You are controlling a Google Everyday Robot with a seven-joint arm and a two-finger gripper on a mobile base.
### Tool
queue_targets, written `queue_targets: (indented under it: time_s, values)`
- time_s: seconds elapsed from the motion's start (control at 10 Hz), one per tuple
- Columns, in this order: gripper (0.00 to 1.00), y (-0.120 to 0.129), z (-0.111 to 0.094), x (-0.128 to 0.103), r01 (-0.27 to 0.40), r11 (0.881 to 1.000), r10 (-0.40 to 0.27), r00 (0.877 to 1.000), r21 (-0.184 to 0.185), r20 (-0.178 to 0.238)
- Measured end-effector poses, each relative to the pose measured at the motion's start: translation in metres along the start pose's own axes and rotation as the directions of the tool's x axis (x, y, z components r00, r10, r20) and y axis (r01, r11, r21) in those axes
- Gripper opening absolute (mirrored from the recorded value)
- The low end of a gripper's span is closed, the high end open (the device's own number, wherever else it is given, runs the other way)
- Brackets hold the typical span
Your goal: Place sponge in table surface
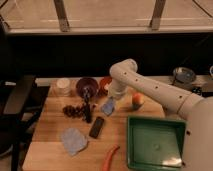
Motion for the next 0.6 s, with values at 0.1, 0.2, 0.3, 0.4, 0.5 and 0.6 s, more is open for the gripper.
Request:
queue_targets:
  time_s: [0.1, 0.2, 0.3, 0.4, 0.5, 0.6]
  values:
    - [0.43, -0.001, 0.002, 0.008, -0.012, 1.0, 0.012, 1.0, 0.0, 0.001]
    - [0.55, -0.003, 0.004, 0.022, -0.027, 1.0, 0.027, 0.999, 0.01, 0.021]
    - [0.64, -0.002, 0.004, 0.037, -0.046, 0.999, 0.045, 0.998, 0.015, 0.035]
    - [0.73, -0.001, 0.006, 0.049, -0.061, 0.998, 0.061, 0.997, 0.016, 0.047]
    - [0.79, -0.001, 0.011, 0.056, -0.07, 0.997, 0.068, 0.996, 0.019, 0.061]
    - [0.8, -0.001, 0.02, 0.058, -0.074, 0.997, 0.072, 0.994, 0.028, 0.081]
